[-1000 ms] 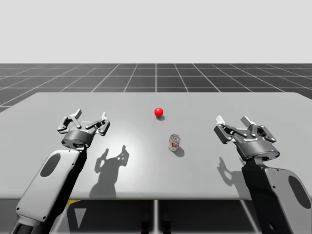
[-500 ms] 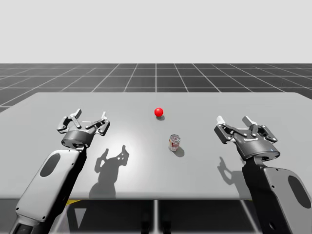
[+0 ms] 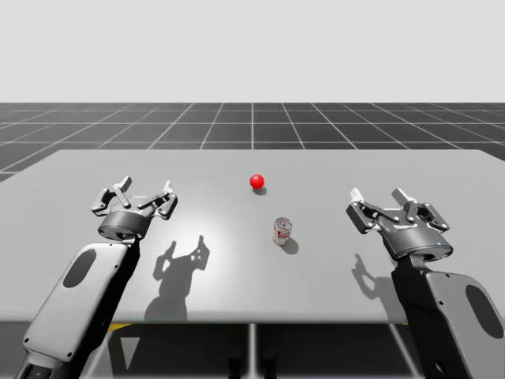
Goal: Watch the red light. When it turns green, pick up the object.
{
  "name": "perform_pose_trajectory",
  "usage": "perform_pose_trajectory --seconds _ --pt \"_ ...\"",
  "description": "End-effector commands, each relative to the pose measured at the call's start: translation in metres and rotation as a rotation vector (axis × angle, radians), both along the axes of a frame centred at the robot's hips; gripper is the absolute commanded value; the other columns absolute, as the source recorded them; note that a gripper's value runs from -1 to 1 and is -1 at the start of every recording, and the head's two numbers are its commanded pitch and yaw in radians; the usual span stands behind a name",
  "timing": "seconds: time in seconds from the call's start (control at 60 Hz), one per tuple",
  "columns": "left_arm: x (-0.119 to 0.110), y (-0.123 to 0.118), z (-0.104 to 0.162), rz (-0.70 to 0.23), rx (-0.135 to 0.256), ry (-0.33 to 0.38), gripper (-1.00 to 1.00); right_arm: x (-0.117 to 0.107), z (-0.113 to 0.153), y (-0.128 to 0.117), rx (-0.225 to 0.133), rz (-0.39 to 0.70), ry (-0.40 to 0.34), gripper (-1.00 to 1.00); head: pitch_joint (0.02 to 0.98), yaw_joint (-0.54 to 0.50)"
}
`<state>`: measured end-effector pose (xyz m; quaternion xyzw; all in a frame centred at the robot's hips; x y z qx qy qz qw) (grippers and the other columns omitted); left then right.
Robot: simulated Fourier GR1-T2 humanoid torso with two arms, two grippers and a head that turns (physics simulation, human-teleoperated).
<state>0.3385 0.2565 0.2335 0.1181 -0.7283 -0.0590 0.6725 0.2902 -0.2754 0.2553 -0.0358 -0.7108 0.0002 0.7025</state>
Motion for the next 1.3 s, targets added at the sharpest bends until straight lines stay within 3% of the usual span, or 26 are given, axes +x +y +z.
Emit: perform_pose_trajectory --seconds 0.017,0.55,0.717,0.917,1.3 --pt "-0.0004 -0.0003 0.0004 0.0 -0.005 -0.001 -1.0 0.0 0.0001 0.0002 -0.005 -0.004 0.002 -1.0 0.588 -0.04" --pt "-0.0006 -0.0005 0.001 -0.002 -0.009 0.002 -1.0 -0.0003 0.0004 -0.0003 0.005 0.006 0.0 -1.0 0.593 -0.04" --pt "-0.0006 -0.0005 0.001 -0.002 -0.009 0.002 -1.0 -0.0006 0.0011 -0.0012 0.028 0.02 0.001 -1.0 0.594 -0.04" --pt "-0.0006 -0.0005 0.001 -0.002 -0.01 0.002 -1.0 -0.0004 0.0012 -0.0013 0.031 0.022 0.002 -1.0 0.599 -0.04" --pt "-0.0008 0.0001 0.0008 -0.016 -0.002 0.01 -1.0 0.0 0.0011 -0.0017 0.028 0.021 0.002 -1.0 0.753 -0.13"
